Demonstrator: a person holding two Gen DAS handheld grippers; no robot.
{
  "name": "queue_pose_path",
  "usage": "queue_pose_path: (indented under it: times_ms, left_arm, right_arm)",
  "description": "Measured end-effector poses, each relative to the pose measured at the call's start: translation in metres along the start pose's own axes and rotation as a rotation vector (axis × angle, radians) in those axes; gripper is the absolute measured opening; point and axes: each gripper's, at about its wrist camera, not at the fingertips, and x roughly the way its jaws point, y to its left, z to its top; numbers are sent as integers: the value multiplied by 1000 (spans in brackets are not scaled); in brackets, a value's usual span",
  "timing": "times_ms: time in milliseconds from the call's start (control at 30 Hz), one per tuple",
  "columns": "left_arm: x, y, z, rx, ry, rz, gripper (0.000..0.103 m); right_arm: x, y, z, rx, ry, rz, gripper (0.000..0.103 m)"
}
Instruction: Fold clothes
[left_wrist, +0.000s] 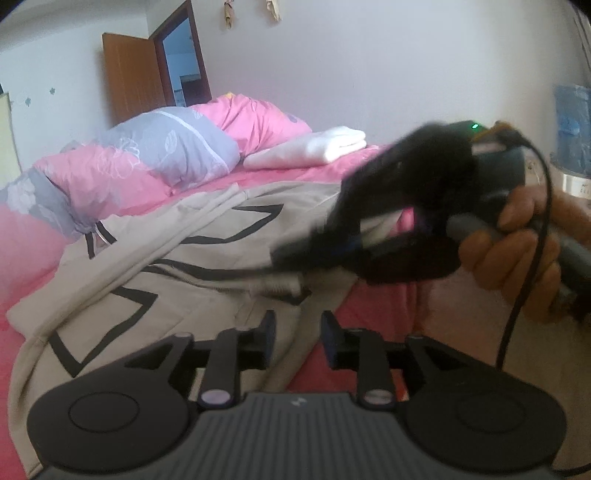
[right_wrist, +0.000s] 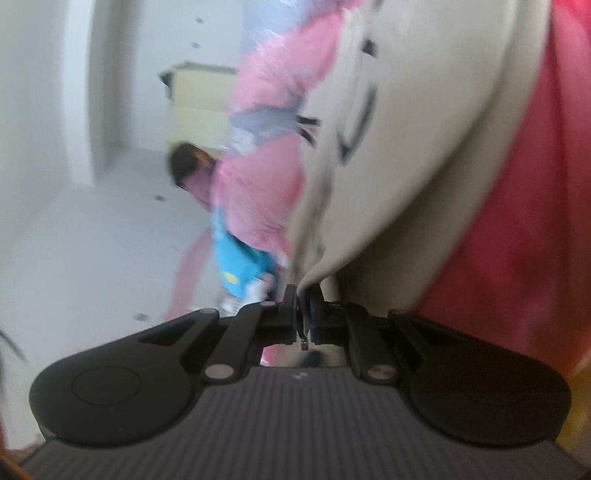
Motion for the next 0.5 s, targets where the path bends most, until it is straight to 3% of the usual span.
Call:
queue_pose_path:
  times_ms: [200,400,500]
  left_arm:
    - [2,-3,4,29,-15,38,52]
    - [5,6,10,17,-35,60,54]
    - [5,21,12,-43,-24,60,51]
  right_arm:
    - [-3,7,-2,-66,24,-80,8]
    - [-27,17,0,-133,-9,-105,13]
    - [-26,17,2,-140,-6,-111,13]
